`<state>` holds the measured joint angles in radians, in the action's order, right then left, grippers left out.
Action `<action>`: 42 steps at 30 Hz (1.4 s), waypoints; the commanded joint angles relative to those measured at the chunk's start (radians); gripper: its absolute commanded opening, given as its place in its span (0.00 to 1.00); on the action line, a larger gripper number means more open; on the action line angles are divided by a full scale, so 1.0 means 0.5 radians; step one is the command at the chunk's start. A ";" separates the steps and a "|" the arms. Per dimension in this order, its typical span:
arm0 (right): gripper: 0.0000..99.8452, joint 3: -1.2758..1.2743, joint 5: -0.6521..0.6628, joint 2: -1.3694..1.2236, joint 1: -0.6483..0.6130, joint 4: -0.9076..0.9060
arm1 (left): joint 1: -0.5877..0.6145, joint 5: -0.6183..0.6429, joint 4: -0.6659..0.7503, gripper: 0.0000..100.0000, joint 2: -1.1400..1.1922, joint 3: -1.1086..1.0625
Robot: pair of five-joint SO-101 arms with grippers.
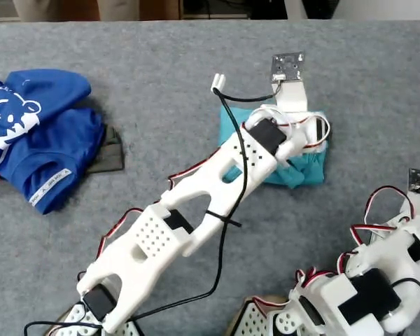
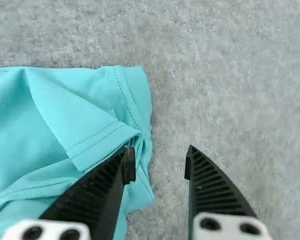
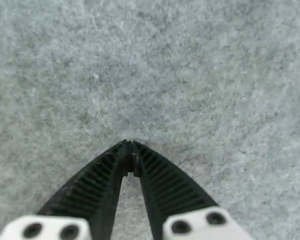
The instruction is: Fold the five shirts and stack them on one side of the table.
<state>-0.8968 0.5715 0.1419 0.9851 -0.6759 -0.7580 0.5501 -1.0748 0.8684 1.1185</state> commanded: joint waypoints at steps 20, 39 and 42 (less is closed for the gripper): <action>0.00 1.702 -0.120 -0.183 -1.450 -1.412 | 1.034 -0.574 -1.378 0.02 -0.060 0.644; 0.00 2.518 -0.193 -1.269 -1.625 -1.458 | 1.074 -0.832 -1.369 0.02 -0.990 -0.549; 0.00 2.773 -0.193 -1.478 -1.582 -1.433 | 1.077 -0.832 -1.366 0.02 -1.060 -0.663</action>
<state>0.3537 0.4810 -0.5439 0.1642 -1.4062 -0.2179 0.1419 -1.7484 0.4219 0.8193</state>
